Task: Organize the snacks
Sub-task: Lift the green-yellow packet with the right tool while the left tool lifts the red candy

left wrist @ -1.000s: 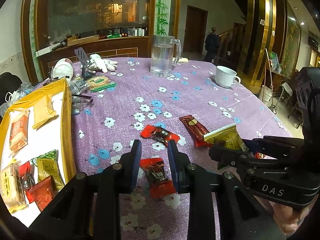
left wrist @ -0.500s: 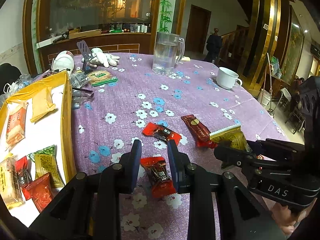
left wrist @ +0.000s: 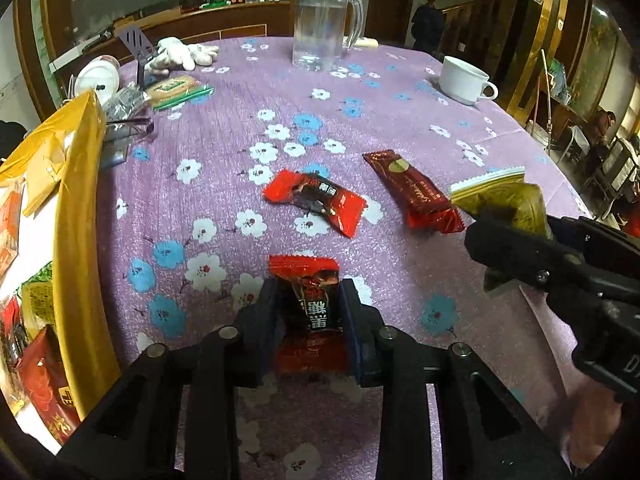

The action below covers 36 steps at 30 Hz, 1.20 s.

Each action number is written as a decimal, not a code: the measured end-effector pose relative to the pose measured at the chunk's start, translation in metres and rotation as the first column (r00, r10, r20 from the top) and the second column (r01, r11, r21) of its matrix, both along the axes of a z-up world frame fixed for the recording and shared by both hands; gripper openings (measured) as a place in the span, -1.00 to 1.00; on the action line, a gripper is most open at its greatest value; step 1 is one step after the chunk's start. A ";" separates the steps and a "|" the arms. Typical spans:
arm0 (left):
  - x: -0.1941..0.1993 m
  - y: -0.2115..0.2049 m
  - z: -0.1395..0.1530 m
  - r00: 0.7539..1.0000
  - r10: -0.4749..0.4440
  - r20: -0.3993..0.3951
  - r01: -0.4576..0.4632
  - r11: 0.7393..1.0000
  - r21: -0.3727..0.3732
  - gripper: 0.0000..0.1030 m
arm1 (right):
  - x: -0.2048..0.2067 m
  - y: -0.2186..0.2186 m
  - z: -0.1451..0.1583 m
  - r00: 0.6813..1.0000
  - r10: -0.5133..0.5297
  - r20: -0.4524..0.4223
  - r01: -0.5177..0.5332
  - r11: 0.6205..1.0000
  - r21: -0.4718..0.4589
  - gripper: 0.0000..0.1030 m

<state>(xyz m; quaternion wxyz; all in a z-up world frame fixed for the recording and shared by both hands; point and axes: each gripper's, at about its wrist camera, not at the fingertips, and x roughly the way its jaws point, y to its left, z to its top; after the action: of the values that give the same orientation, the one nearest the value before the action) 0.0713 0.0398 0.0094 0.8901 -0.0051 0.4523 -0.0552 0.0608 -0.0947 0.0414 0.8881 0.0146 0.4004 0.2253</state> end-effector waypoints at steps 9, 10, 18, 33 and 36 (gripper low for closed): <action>-0.007 -0.002 0.001 1.000 -0.014 0.026 0.013 0.999 0.032 -0.58 | -0.001 0.000 0.001 1.000 -0.001 -0.001 0.001 1.000 0.005 -0.29; -0.007 -0.002 0.002 0.999 -0.016 0.033 0.016 1.000 0.023 -0.58 | -0.001 0.000 0.001 1.000 -0.002 0.001 0.002 1.000 0.005 -0.29; -0.015 0.012 0.022 0.988 0.036 0.149 -0.032 0.999 -0.030 -0.57 | -0.003 0.002 0.002 1.000 0.002 0.016 -0.002 1.000 0.001 -0.29; -0.026 0.016 0.041 0.956 0.079 0.283 -0.085 0.996 0.009 -0.57 | -0.014 0.006 0.011 0.996 0.045 0.081 -0.047 0.999 0.020 -0.29; -0.030 0.018 0.045 0.947 0.088 0.309 -0.098 0.995 0.019 -0.57 | -0.014 0.005 0.011 0.996 0.044 0.083 -0.046 0.999 0.029 -0.29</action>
<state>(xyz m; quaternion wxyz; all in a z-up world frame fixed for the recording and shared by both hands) 0.0415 0.0576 0.0542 0.9513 -0.0025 0.3083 -0.0054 0.0466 -0.0894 0.0524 0.8981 0.0098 0.3604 0.2517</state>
